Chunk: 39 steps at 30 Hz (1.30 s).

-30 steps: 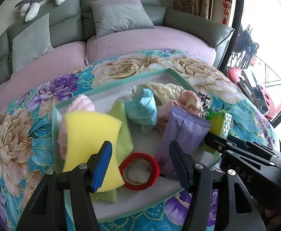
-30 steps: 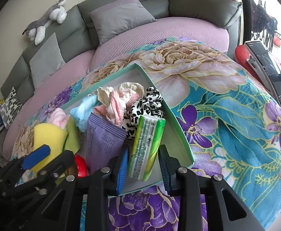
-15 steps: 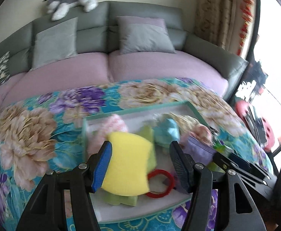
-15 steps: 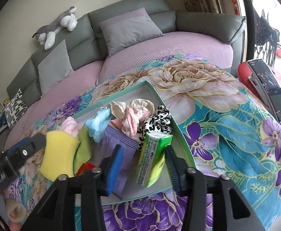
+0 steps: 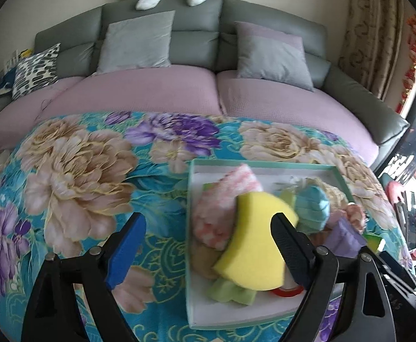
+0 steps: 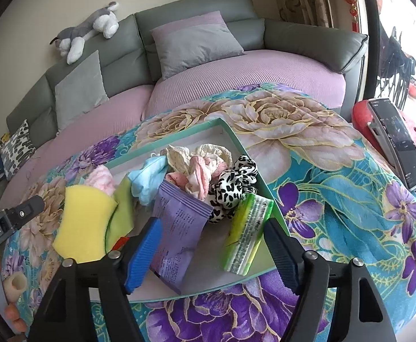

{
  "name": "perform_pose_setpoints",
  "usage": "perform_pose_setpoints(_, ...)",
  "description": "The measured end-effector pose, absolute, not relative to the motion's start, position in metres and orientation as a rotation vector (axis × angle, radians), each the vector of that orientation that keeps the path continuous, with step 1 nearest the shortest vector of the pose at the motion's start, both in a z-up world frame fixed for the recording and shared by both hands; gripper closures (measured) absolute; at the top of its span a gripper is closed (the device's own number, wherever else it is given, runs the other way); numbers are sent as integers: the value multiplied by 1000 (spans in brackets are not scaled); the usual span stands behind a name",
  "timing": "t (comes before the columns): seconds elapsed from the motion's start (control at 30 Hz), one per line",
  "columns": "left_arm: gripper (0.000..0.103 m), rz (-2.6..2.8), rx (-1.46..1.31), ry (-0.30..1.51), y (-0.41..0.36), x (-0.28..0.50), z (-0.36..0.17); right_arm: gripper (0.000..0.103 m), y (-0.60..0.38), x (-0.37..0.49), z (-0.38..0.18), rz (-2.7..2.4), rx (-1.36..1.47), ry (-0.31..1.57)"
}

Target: Organize soft objects

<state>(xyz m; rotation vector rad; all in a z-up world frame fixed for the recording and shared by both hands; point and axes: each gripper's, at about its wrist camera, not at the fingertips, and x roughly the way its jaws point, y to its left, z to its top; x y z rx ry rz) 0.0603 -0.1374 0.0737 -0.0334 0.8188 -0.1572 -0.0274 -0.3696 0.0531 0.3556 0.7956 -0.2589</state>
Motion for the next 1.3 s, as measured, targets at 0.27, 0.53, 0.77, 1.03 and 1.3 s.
perform_pose_setpoints(0.27,13,-86,-50,856,-112,59,58,17,-355,-24,56,-222,319,797)
perform_pose_setpoints(0.53,13,-18,-69,871,-82,52,48,10,-323,-16,58,-152,256,816)
perform_pose_setpoints(0.77,5,-3,-66,900,-64,43,38,5,-291,-7,53,-87,208,860)
perform_pose_setpoints(1.03,5,-3,-31,939,-61,37,35,4,-265,-6,54,-49,157,889)
perform_pose_setpoints(1.3,5,46,23,908,-58,27,43,4,-260,-9,58,-48,161,899)
